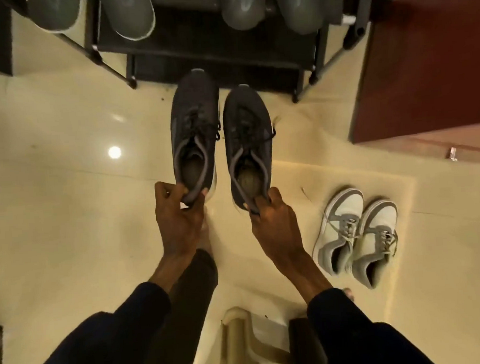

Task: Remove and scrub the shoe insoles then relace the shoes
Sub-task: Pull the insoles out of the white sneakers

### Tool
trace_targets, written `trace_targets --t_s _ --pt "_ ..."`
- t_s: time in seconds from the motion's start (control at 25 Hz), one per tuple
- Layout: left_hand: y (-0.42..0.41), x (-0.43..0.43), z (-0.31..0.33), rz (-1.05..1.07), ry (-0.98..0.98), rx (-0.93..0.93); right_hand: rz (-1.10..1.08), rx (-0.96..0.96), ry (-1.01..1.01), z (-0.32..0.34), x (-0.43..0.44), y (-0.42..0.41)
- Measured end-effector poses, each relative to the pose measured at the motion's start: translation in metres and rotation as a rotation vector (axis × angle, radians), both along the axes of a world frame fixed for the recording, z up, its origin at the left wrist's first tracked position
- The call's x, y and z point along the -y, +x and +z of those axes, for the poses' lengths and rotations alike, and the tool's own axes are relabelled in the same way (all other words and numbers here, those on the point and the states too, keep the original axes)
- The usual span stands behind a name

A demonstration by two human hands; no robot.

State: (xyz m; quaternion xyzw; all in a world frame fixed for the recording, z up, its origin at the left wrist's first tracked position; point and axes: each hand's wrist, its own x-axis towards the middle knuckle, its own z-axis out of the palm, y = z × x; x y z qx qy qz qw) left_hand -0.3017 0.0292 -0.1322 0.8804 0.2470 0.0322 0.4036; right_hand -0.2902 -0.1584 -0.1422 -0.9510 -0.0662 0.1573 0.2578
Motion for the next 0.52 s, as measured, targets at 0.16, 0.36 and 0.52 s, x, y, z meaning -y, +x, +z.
trace_targets --t_s 0.16,0.36,0.52 --pt "-0.06 0.058 -0.038 -0.108 0.074 -0.118 -0.023 -0.15 -0.081 -0.025 0.065 -0.073" --pt "-0.104 0.123 -0.074 -0.269 0.151 -0.093 -0.055 -0.256 -0.138 -0.075 0.122 -0.124" --pt "-0.123 0.147 -0.103 -0.326 0.117 -0.169 -0.157 -0.294 -0.077 -0.115 0.139 -0.14"
